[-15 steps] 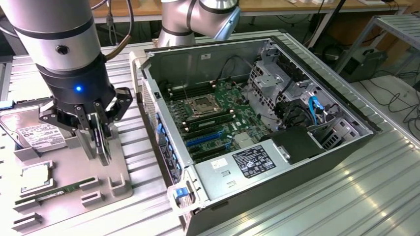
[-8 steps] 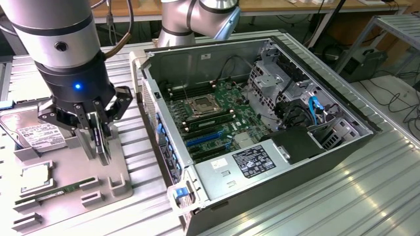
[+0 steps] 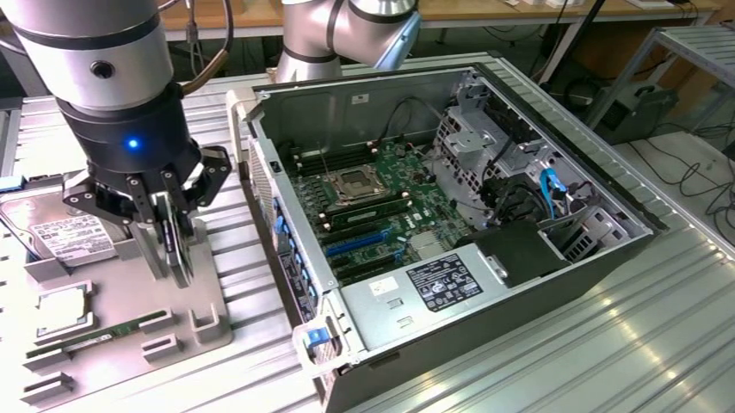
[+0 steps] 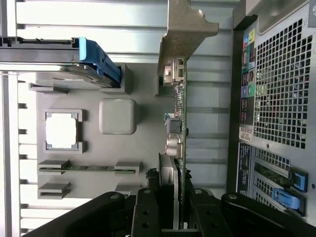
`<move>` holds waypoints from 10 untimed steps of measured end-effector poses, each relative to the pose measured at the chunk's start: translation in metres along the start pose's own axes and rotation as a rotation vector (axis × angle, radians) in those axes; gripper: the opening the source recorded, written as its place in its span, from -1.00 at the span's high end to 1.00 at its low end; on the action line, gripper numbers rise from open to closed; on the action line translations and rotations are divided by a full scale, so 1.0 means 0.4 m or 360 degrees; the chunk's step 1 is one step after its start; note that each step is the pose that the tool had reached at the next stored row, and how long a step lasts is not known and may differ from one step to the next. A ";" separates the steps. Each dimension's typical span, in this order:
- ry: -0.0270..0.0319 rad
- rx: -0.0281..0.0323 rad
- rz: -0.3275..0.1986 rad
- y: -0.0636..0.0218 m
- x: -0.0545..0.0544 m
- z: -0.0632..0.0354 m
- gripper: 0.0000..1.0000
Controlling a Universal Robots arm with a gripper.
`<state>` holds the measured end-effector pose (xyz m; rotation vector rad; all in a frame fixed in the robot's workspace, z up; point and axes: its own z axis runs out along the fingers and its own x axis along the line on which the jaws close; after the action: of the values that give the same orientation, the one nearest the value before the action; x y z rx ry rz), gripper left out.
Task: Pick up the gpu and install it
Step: 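Pick up the gpu and move the gpu toward the slot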
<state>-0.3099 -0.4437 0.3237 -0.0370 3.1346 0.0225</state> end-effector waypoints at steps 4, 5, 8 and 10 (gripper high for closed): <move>0.00001 0.00042 0.0000 0.000 0.000 -0.011 0.44; 0.00001 0.00053 0.0000 0.000 0.000 -0.014 0.44; 0.00001 0.00085 0.0000 0.000 0.000 -0.022 0.44; 0.00001 0.00097 0.0000 0.000 0.000 -0.027 0.44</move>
<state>-0.3099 -0.4437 0.3346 -0.0371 3.1346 0.0130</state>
